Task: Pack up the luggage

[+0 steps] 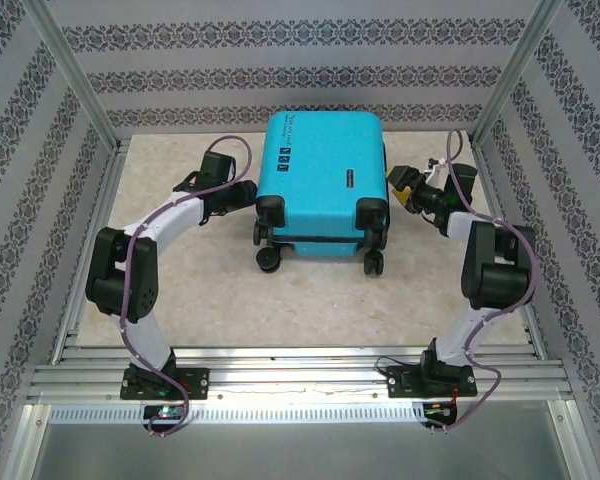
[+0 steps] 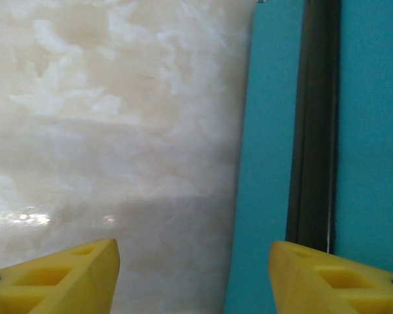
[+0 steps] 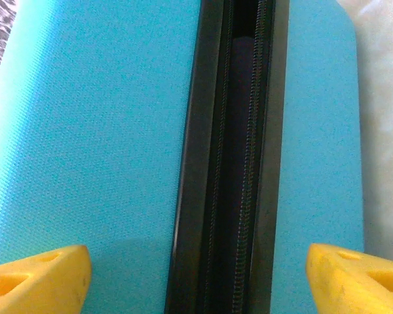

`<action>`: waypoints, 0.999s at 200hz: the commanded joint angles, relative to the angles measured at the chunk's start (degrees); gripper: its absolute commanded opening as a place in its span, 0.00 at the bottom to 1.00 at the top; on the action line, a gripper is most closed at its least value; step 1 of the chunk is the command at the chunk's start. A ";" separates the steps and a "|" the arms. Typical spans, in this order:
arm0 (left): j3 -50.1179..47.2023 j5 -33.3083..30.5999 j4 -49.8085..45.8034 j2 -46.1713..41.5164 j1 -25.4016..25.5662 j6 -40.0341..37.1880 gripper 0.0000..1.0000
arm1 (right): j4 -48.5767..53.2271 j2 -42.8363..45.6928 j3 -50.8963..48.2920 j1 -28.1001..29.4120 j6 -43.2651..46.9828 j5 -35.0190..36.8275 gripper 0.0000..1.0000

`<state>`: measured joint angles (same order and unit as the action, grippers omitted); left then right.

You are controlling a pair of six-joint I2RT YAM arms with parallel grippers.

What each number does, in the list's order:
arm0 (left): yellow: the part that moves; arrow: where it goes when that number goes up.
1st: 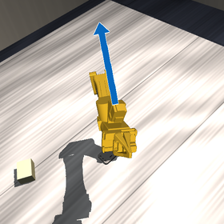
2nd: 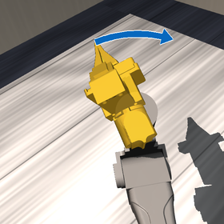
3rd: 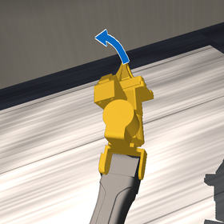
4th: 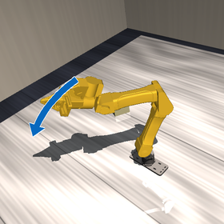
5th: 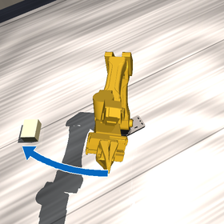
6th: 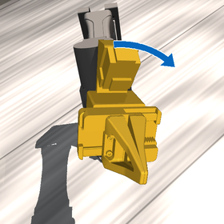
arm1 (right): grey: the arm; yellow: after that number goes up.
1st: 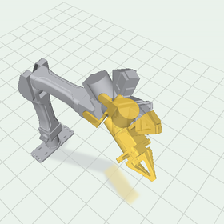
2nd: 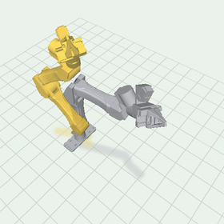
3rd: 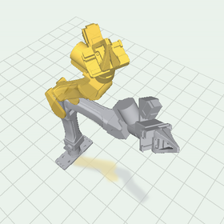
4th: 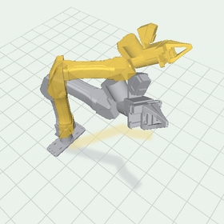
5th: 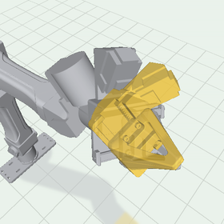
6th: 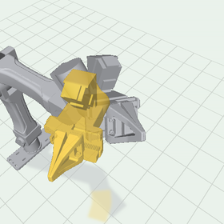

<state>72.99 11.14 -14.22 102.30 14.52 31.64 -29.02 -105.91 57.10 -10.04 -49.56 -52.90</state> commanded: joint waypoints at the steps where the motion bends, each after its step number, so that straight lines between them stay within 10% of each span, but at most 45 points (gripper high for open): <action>1: -2.90 7.42 8.12 -1.76 2.79 3.72 0.62 | -10.08 -4.60 3.82 1.92 -6.59 -6.16 0.85; 123: -22.75 -15.68 14.58 -20.29 30.01 16.65 0.62 | 14.28 -7.81 19.75 17.88 8.34 -12.76 0.78; 200: -19.87 -27.61 9.77 -23.71 36.89 13.70 0.65 | 28.26 -9.06 32.30 13.49 14.07 -8.30 0.75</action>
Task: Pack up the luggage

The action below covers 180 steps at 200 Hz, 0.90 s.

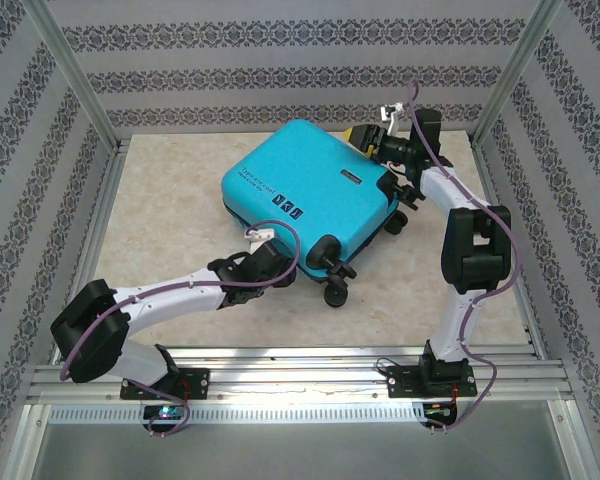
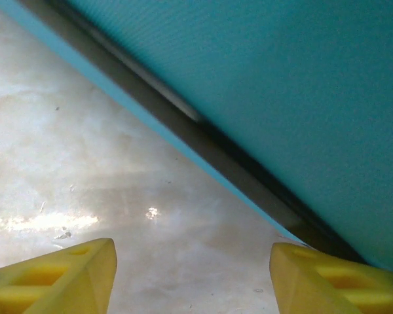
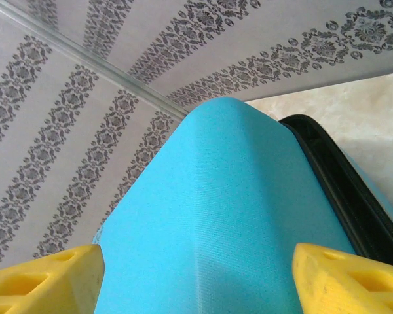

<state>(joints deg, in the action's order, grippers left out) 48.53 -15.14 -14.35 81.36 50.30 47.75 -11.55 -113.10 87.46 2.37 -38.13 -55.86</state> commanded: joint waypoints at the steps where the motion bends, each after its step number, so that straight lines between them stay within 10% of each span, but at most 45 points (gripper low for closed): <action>1: 4.53 -1.45 9.88 -2.87 1.11 -2.40 0.65 | 10.87 -1.86 2.06 0.98 2.54 -5.33 0.75; 106: 10.23 -12.76 -0.03 -12.04 -3.21 -16.63 0.81 | 22.46 12.15 0.36 -7.52 11.26 5.77 0.75; 180: 24.39 10.96 -5.74 -3.76 -28.73 -27.01 0.88 | 29.10 34.42 -14.99 -10.27 14.51 17.38 0.77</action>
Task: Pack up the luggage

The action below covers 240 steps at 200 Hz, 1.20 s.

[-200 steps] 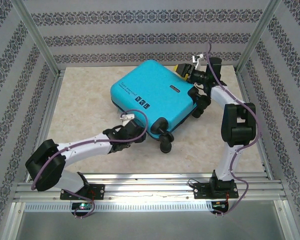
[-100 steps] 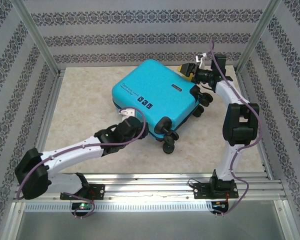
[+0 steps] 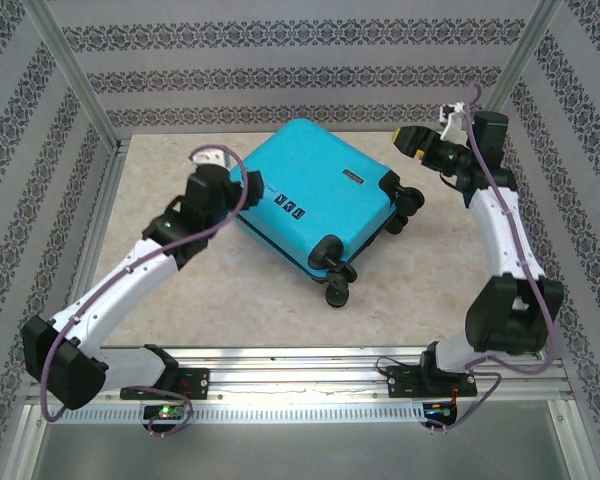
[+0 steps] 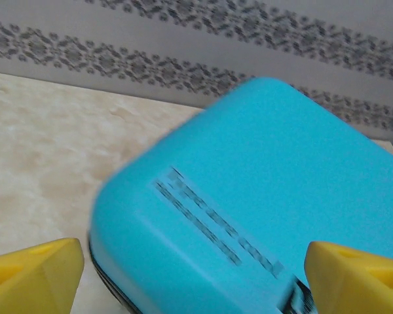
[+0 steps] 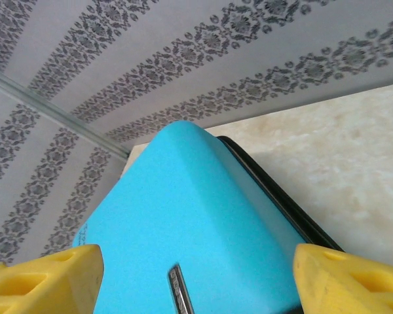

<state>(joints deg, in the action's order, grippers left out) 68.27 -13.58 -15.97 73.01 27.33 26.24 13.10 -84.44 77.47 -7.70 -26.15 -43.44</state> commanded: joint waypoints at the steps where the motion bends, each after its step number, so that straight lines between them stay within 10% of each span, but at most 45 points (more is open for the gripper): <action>1: 4.88 9.61 -4.14 4.90 -6.04 -5.59 0.88 | 4.55 6.08 -5.20 -0.20 2.56 5.04 0.77; 90: 22.87 29.68 -1.94 30.59 -24.24 -0.86 0.80 | 7.41 24.80 -27.30 7.04 -0.64 8.79 0.81; 240: 5.05 30.08 5.78 23.90 -16.86 4.94 0.72 | 4.13 3.93 -13.44 15.95 4.93 6.77 0.78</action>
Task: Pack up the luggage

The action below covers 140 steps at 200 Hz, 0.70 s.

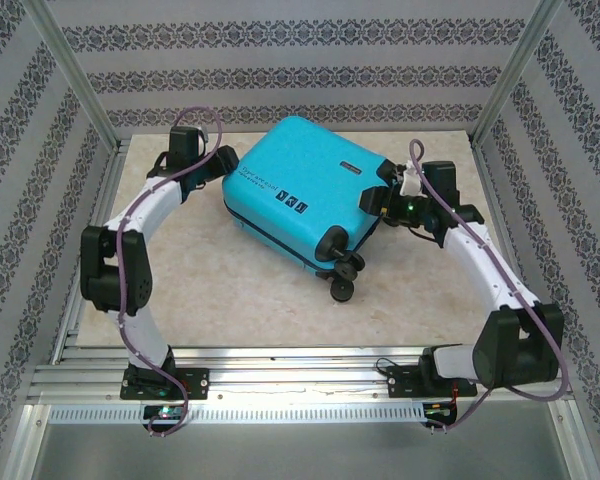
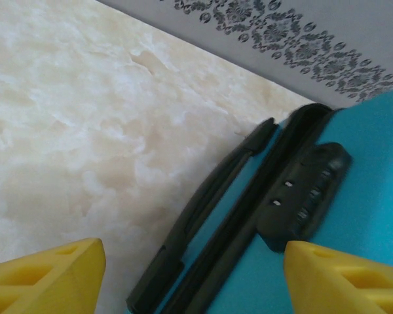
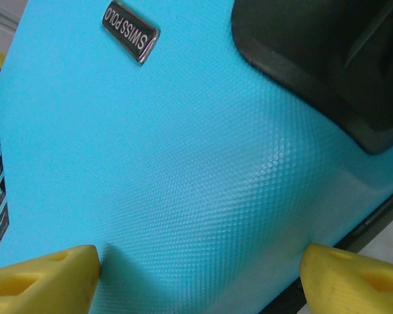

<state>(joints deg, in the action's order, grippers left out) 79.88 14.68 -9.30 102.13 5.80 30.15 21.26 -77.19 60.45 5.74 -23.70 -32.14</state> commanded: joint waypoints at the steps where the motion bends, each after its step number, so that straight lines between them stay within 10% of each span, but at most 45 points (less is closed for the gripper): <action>1: -6.87 1.79 -0.76 -5.46 4.84 1.13 0.72 | -4.07 -3.50 3.69 2.60 2.50 -4.61 0.78; 72: -23.90 -4.48 1.95 -20.52 11.78 6.19 0.74 | -3.69 -9.47 8.77 6.74 5.07 -9.66 0.76; 140: -16.19 -2.23 -7.62 -22.04 11.82 -0.13 0.78 | -1.56 -14.09 13.41 6.48 8.86 -14.15 0.77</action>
<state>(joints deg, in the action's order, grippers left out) 61.69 1.58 -10.94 79.99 13.89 31.70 20.78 -87.57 69.49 8.91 -18.90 -34.59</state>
